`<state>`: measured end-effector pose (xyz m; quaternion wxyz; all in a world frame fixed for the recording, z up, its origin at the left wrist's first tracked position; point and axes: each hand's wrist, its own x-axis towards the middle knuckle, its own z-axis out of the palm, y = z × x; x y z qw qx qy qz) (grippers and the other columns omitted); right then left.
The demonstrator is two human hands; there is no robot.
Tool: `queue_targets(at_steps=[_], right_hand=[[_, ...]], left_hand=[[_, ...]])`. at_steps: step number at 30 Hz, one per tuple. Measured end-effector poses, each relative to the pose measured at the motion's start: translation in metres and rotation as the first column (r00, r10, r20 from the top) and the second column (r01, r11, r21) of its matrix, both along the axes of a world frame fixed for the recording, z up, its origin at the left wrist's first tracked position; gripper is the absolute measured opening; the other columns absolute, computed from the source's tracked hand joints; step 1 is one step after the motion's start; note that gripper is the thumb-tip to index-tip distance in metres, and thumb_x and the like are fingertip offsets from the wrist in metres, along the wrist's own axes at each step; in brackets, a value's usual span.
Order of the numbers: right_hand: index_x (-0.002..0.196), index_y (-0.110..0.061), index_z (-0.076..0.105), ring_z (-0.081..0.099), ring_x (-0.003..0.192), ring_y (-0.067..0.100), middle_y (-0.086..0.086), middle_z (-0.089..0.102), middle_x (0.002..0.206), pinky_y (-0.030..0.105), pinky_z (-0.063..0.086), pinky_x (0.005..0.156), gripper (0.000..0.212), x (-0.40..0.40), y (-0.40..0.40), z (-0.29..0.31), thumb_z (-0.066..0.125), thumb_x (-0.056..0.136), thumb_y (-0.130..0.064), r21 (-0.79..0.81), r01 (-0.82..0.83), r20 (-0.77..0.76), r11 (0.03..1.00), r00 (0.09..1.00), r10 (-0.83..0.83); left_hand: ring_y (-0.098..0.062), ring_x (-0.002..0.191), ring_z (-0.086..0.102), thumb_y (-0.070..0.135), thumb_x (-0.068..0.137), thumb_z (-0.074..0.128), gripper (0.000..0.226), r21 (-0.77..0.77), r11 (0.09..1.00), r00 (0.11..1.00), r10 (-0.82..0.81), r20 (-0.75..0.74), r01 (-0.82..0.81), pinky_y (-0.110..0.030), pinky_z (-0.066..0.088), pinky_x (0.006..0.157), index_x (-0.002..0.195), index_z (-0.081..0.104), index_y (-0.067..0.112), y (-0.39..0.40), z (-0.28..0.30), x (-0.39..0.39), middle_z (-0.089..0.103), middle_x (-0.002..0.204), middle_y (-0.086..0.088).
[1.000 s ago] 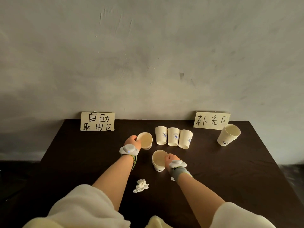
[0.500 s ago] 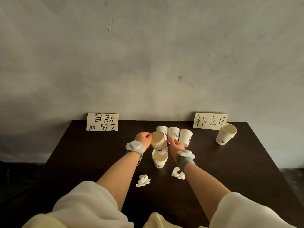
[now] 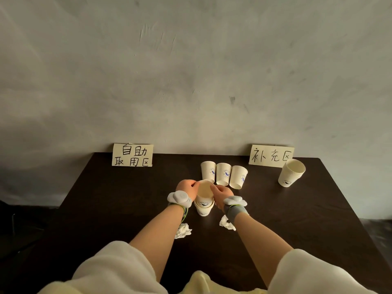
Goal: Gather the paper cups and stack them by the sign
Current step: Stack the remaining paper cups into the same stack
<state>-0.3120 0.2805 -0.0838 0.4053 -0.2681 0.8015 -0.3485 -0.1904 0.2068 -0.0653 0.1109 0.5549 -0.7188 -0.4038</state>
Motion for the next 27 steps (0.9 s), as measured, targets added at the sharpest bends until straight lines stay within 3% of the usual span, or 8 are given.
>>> queue_targets(at_steps=[4,7,11,14,17,21,24,27], right_hand=[[0.106,-0.017,0.067,0.048,0.053,0.012,-0.006,0.055,0.062,0.024,0.039,0.053,0.030,-0.002,0.001,-0.010,0.051,0.091,-0.038,-0.011,-0.047,0.018,0.999,0.999,0.047],[0.113,-0.017,0.063,0.049,0.049,0.011,-0.003,0.058,0.073,0.018,0.037,0.040,0.026,0.000,0.006,-0.015,0.052,0.093,-0.030,0.022,-0.056,0.022,0.998,0.998,0.055],[0.110,-0.022,0.067,0.051,0.052,0.011,-0.001,0.065,0.085,0.023,0.043,0.053,0.025,0.000,0.008,-0.029,0.057,0.090,-0.032,0.029,-0.065,0.030,0.997,0.997,0.064],[0.092,-0.040,0.068,0.053,0.059,0.012,-0.009,0.067,0.080,0.028,0.046,0.067,0.013,0.001,0.009,-0.040,0.058,0.085,-0.041,0.028,-0.042,0.055,0.999,0.998,0.040],[0.083,-0.041,0.066,0.052,0.057,0.008,-0.008,0.068,0.081,0.028,0.045,0.065,0.011,0.002,0.005,-0.038,0.059,0.088,-0.034,-0.002,-0.010,0.102,1.000,0.995,0.010],[0.090,-0.033,0.074,0.050,0.051,0.011,-0.007,0.064,0.065,0.026,0.042,0.055,0.015,-0.006,-0.007,-0.038,0.061,0.085,-0.040,0.011,-0.008,0.100,1.000,0.995,0.007],[0.073,-0.029,0.070,0.053,0.051,0.020,-0.003,0.058,0.052,0.034,0.046,0.061,0.034,-0.018,-0.025,-0.029,0.055,0.079,-0.059,0.057,-0.004,0.060,0.998,0.998,0.000],[0.090,-0.039,0.064,0.069,0.077,0.018,-0.005,0.072,0.080,0.033,0.051,0.085,0.033,-0.037,-0.052,-0.008,0.044,0.083,-0.064,0.149,-0.062,-0.082,0.987,0.994,0.075]], left_hand=[[-0.023,0.063,0.050,0.034,0.093,0.044,0.040,0.038,0.999,1.000,0.014,0.001,-0.014,-0.034,0.037,0.061,0.065,0.061,0.011,0.003,-0.016,0.003,0.053,0.063,-0.009],[-0.023,0.078,0.058,0.032,0.096,0.044,0.036,0.072,0.997,1.000,-0.014,-0.009,0.015,-0.031,0.042,0.071,0.091,0.073,0.011,0.008,-0.020,0.008,0.069,0.085,-0.012],[-0.026,0.114,0.061,0.036,0.097,0.043,0.038,0.113,0.993,1.000,-0.018,0.013,0.016,-0.031,0.046,0.094,0.124,0.065,0.019,0.012,-0.032,0.013,0.068,0.123,-0.003],[-0.032,0.105,0.065,0.038,0.096,0.046,0.036,0.207,0.978,0.997,0.052,-0.063,-0.038,-0.041,0.053,0.090,0.123,0.065,0.023,0.015,-0.039,0.015,0.070,0.116,-0.006],[-0.028,0.082,0.062,0.039,0.097,0.041,0.038,0.250,0.965,0.993,0.098,-0.065,-0.079,-0.046,0.060,0.079,0.125,0.062,0.022,0.012,-0.042,0.009,0.064,0.104,-0.003],[-0.030,0.104,0.062,0.035,0.100,0.031,0.042,0.143,0.985,0.995,0.090,0.038,-0.095,-0.041,0.053,0.094,0.127,0.057,0.017,0.008,-0.045,-0.002,0.062,0.120,-0.009],[-0.027,0.105,0.060,0.033,0.100,0.031,0.039,0.017,0.995,0.993,0.094,0.067,-0.095,-0.035,0.048,0.089,0.117,0.061,0.015,0.000,-0.045,-0.005,0.063,0.116,-0.010],[-0.027,0.100,0.060,0.035,0.100,0.028,0.042,-0.014,0.992,0.985,0.129,0.111,-0.128,-0.036,0.046,0.084,0.109,0.063,0.012,-0.018,-0.040,-0.004,0.062,0.110,-0.011]])
